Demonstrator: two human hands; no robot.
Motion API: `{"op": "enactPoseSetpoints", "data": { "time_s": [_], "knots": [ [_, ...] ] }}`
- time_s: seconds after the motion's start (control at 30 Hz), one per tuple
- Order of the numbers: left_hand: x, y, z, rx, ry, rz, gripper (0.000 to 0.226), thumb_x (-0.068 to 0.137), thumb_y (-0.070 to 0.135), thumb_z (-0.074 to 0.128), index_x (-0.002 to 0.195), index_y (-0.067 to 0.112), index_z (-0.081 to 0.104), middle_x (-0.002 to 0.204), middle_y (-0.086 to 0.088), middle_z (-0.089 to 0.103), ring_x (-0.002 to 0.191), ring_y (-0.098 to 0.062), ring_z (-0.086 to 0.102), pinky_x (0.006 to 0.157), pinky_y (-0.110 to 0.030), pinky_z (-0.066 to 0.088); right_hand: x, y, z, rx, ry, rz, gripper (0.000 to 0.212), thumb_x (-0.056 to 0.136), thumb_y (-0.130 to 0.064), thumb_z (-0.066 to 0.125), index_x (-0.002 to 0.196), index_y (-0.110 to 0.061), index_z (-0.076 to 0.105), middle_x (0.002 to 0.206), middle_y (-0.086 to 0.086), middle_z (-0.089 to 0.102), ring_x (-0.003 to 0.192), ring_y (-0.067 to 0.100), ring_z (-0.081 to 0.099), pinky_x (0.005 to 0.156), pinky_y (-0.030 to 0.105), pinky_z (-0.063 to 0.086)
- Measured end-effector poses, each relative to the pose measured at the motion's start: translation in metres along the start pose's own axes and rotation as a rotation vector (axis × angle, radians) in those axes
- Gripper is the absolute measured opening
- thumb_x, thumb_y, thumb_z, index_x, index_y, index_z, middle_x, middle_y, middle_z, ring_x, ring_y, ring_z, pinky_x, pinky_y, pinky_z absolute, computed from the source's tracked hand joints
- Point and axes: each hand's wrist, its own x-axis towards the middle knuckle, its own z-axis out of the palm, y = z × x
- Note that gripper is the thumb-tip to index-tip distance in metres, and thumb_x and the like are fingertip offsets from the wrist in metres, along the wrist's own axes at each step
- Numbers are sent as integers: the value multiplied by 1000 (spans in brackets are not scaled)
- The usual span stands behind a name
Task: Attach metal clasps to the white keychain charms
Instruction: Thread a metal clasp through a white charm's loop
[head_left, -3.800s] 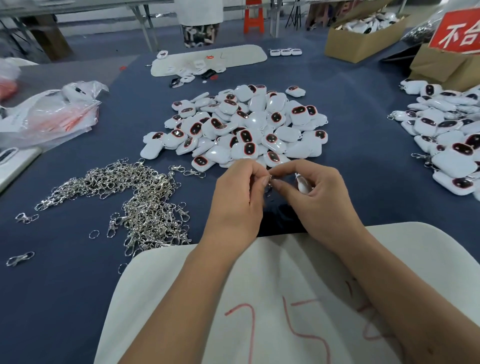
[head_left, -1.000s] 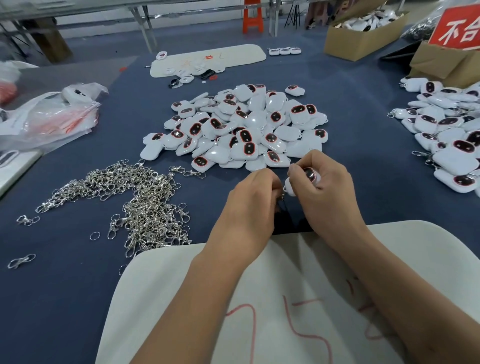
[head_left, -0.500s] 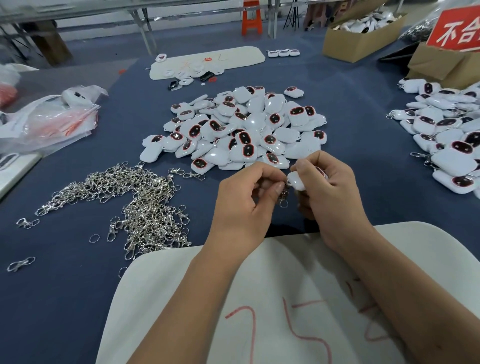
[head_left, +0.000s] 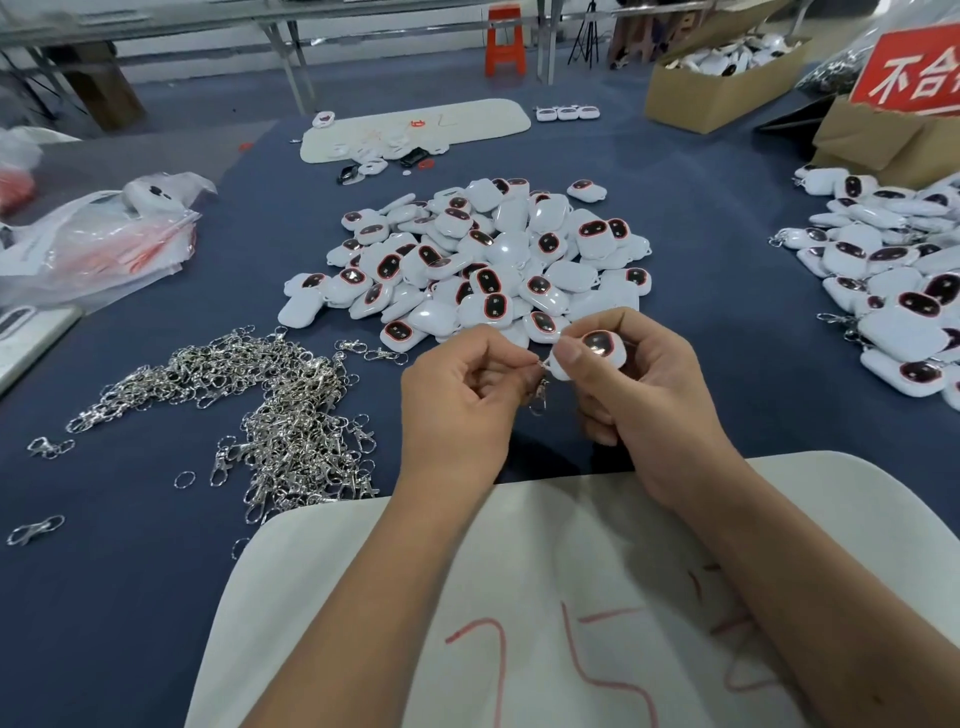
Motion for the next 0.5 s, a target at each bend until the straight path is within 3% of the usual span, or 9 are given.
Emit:
{"op": "enactPoseSetpoints", "data": {
  "time_s": [0.17, 0.3, 0.5],
  "knots": [
    [1, -2, -5, 169, -12, 22, 22, 84, -2, 75, 72, 17, 71, 64, 3, 68, 59, -13, 60, 58, -25, 47, 1, 3, -2, -13, -53, -30, 28, 87, -24, 82, 105, -8, 69, 60, 2, 53, 48, 17, 48, 48, 30, 51],
    [1, -3, -11, 332, -53, 106, 21, 83, -1, 71, 76, 18, 73, 67, 8, 69, 65, -8, 64, 60, -19, 48, 1, 6, -2, -65, -65, -24, 24, 87, -24, 83, 96, -11, 66, 60, 6, 56, 46, 16, 50, 47, 32, 54],
    [3, -8, -12, 554, -145, 243, 21, 85, 7, 63, 70, 22, 60, 67, 11, 57, 63, -6, 49, 55, -17, 36, 0, 5, -1, -107, -73, 6, 43, 80, -39, 85, 96, -7, 60, 58, 8, 58, 44, 20, 50, 44, 33, 53]
  ]
}}
